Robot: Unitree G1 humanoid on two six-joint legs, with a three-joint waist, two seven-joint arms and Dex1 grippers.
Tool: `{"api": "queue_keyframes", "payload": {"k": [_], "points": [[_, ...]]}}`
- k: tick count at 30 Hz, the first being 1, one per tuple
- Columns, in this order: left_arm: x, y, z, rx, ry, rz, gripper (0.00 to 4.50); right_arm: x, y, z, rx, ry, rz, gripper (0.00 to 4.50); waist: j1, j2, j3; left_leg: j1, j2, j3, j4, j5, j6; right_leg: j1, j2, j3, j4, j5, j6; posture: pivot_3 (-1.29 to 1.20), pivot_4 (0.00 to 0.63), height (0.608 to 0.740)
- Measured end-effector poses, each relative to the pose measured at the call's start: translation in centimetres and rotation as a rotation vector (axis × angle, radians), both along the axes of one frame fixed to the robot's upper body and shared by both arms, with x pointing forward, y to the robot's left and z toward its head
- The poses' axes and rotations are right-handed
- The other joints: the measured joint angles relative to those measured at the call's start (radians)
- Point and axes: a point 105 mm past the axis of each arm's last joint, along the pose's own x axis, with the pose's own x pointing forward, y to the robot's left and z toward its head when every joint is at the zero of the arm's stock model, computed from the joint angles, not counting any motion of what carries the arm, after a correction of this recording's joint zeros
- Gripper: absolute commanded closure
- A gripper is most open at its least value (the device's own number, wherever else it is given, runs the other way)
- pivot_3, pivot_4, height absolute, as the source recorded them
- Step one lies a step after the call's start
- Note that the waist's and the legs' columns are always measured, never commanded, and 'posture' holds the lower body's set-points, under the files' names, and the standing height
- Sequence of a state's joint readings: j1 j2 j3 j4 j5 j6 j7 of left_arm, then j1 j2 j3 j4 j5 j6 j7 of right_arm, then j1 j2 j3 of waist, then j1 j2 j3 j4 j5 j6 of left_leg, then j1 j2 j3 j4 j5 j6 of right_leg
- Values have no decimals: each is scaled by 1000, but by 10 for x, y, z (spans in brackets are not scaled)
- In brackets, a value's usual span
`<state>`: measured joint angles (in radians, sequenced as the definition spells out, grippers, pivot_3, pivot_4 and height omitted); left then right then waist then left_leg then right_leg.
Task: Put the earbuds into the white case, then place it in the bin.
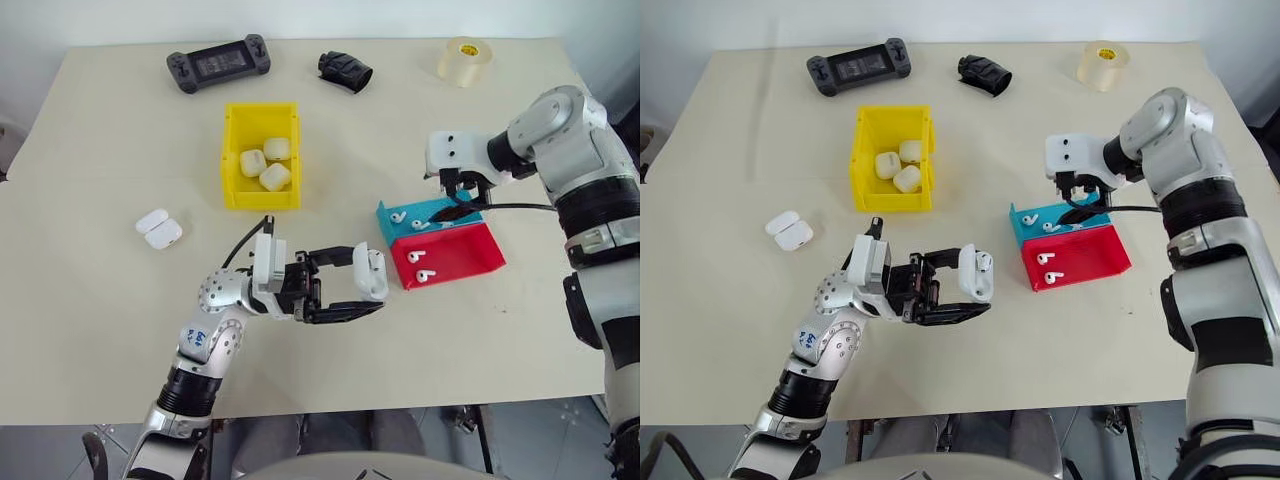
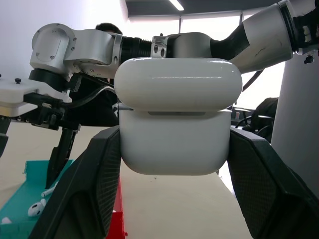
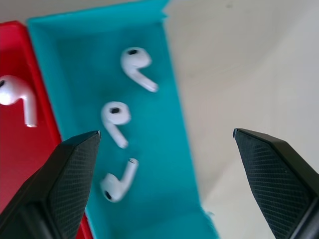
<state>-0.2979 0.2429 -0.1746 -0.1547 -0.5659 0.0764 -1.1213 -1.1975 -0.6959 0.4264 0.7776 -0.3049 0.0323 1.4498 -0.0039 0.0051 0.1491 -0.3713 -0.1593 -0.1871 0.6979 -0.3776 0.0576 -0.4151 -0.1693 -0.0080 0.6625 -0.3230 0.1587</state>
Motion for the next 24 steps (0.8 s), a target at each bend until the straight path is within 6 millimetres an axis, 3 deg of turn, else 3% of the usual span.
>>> {"api": "queue_keyframes", "payload": {"k": [4,19,22,24], "points": [[-1,-1,1,-6,6,-16,1705,-2,4,-10,-3,14,-4,26,-1,0,0,0,0,0,0,0,0,0,0,0,0,0,0,0,150,740],[-4,-1,5,-10,-8,-22,1705,-2,6,-14,-43,8,29,26,-1,0,0,0,0,0,0,0,0,0,0,0,0,0,0,0,150,740],[-3,-1,5,-9,-7,-19,1705,-3,6,-15,-45,16,35,607,-1,0,0,0,0,0,0,0,0,0,0,0,0,0,0,0,150,740],[-3,0,5,-7,-6,-13,1705,-6,7,-18,-50,30,49,1357,-1,0,0,0,0,0,0,0,0,0,0,0,0,0,0,0,150,740]]}}
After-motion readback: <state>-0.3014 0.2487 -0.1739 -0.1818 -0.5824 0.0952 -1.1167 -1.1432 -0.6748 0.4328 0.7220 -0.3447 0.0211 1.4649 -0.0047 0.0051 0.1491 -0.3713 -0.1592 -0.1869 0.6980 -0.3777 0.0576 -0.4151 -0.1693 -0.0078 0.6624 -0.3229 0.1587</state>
